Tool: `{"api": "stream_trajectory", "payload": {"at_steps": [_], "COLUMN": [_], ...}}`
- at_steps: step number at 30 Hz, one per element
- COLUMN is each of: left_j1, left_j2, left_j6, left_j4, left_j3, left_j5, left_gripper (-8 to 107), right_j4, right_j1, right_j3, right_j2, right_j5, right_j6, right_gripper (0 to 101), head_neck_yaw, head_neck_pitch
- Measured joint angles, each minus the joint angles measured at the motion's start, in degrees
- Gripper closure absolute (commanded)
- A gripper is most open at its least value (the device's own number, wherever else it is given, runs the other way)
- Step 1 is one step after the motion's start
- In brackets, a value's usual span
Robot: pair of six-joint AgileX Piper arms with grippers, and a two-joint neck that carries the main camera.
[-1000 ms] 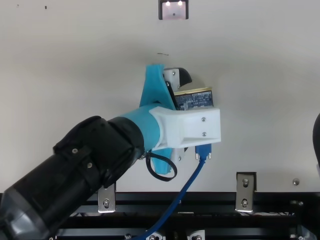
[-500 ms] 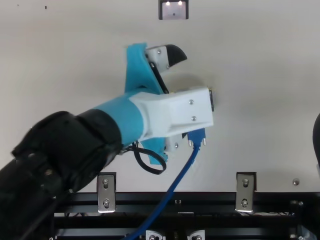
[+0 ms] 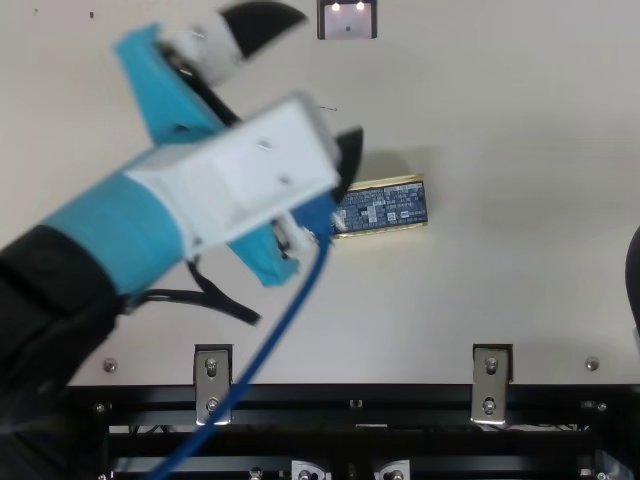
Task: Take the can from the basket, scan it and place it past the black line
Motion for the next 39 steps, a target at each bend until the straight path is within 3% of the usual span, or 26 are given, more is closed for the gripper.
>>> {"api": "stream_trajectory", "payload": {"at_steps": [19, 29, 39], "left_j1": [22.79, 35.77, 39.15], "left_j2": [-5.85, -11.69, -20.26], "left_j6": [-28.93, -45.05, -62.06], "left_j4": [22.48, 33.35, 44.88], "left_j3": [3.02, 4.44, 10.80], "left_j5": [-18.22, -17.90, -15.33], "left_gripper": [9, 9, 9], "right_j4": [0.00, 0.00, 0.00], "right_j1": [0.00, 0.00, 0.00], "right_j3": [0.00, 0.00, 0.00], "right_j2": [0.00, 0.00, 0.00], "right_j5": [0.00, 0.00, 0.00], "right_j6": [0.00, 0.00, 0.00], "right_gripper": [0, 0, 0], "head_neck_yaw": [-0.29, 0.00, 0.00], "head_neck_pitch": [0.00, 0.00, 0.29]}}
